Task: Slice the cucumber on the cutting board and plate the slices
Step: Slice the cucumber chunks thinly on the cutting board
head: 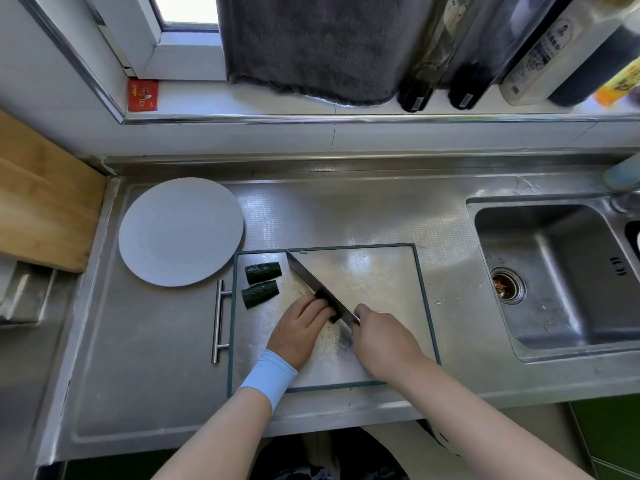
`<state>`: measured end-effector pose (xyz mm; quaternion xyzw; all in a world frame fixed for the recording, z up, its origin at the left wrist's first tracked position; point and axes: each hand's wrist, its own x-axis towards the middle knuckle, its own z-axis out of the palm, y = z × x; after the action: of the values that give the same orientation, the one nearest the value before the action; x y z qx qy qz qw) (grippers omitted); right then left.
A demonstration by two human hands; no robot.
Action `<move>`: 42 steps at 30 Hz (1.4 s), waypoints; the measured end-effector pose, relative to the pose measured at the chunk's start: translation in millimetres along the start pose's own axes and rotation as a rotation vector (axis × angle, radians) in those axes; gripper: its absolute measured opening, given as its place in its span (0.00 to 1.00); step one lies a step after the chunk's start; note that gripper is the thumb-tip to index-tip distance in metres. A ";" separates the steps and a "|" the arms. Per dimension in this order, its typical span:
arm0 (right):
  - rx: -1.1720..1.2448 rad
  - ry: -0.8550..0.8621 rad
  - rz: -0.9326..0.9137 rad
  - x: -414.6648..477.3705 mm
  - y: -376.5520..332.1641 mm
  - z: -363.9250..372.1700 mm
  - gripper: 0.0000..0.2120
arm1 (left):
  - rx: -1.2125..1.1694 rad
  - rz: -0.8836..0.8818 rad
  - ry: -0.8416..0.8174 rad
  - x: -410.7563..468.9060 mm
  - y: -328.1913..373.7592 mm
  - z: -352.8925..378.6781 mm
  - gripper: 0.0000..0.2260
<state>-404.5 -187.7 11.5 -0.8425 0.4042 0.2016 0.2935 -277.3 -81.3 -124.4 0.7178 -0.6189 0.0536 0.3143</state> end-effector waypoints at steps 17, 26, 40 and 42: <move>0.032 0.056 -0.041 22.5 -6.5 16.3 0.09 | 0.023 0.008 -0.001 3.5 1.5 -1.1 0.08; 0.084 0.019 -0.042 10.6 11.4 10.7 0.09 | 0.017 -0.034 -0.073 7.9 7.0 -10.3 0.14; 0.334 0.206 -0.009 14.8 34.5 -54.3 0.12 | 0.190 0.047 -0.387 55.0 0.7 -49.8 0.21; 0.346 0.211 0.013 16.0 39.3 -54.8 0.12 | 0.204 -0.034 -0.373 62.1 -12.8 -55.1 0.20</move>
<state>-420.8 -252.4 30.2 -0.7933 0.4669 0.0418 0.3884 -234.1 -105.4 -56.5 0.7536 -0.6457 -0.0231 0.1210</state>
